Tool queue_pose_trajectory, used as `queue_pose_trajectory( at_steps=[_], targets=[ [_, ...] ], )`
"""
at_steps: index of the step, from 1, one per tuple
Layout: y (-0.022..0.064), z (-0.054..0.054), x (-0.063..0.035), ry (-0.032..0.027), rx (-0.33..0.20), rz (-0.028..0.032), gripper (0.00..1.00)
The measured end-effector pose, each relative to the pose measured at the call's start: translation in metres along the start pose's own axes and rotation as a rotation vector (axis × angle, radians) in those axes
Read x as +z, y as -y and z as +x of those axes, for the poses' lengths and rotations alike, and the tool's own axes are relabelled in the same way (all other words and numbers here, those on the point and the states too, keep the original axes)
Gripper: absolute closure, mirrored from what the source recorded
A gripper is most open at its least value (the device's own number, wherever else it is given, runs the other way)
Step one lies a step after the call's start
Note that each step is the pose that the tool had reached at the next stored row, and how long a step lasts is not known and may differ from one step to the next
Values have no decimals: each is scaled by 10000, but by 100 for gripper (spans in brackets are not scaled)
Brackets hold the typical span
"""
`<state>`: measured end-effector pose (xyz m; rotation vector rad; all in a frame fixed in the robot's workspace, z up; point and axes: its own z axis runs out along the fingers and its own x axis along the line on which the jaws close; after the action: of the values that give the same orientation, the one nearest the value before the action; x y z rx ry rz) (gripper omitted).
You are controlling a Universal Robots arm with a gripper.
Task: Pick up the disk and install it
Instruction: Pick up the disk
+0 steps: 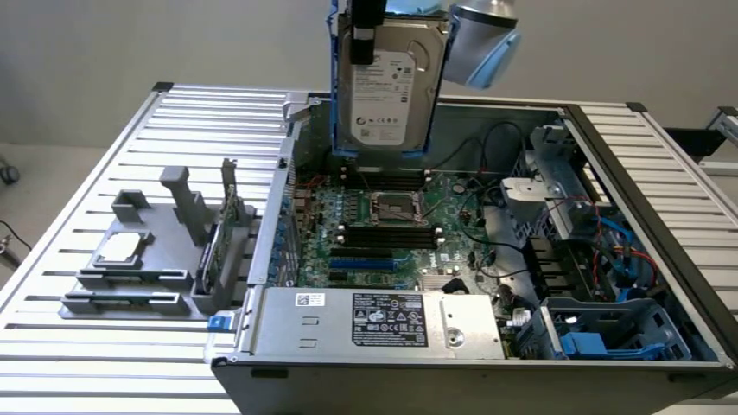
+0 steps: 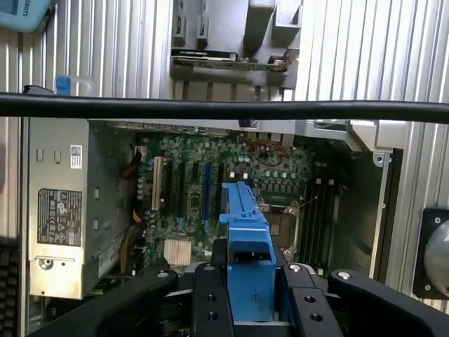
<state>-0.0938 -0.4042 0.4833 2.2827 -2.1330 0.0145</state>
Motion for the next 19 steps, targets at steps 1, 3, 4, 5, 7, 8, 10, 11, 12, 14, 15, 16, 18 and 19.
queue_pose_trajectory(
  at_steps=[1,3,4,5,7,8,10,11,12,14,15,16,18,19],
  targets=[
    [34,23,1,0,1,0,68],
    [102,67,2,0,0,0,68],
    [138,90,3,0,1,0,68],
    [173,113,4,0,1,-1,68],
    [240,155,5,0,0,0,68],
    [274,177,6,0,1,0,68],
    [343,223,7,0,1,0,68],
    [377,245,8,0,1,0,68],
    [410,267,9,0,0,0,68],
    [473,311,10,0,2,0,68],
    [503,333,11,1,1,0,68],
    [531,356,12,0,0,0,68],
    [581,402,13,1,1,0,68],
    [601,426,13,1,1,0,68]
  ],
)
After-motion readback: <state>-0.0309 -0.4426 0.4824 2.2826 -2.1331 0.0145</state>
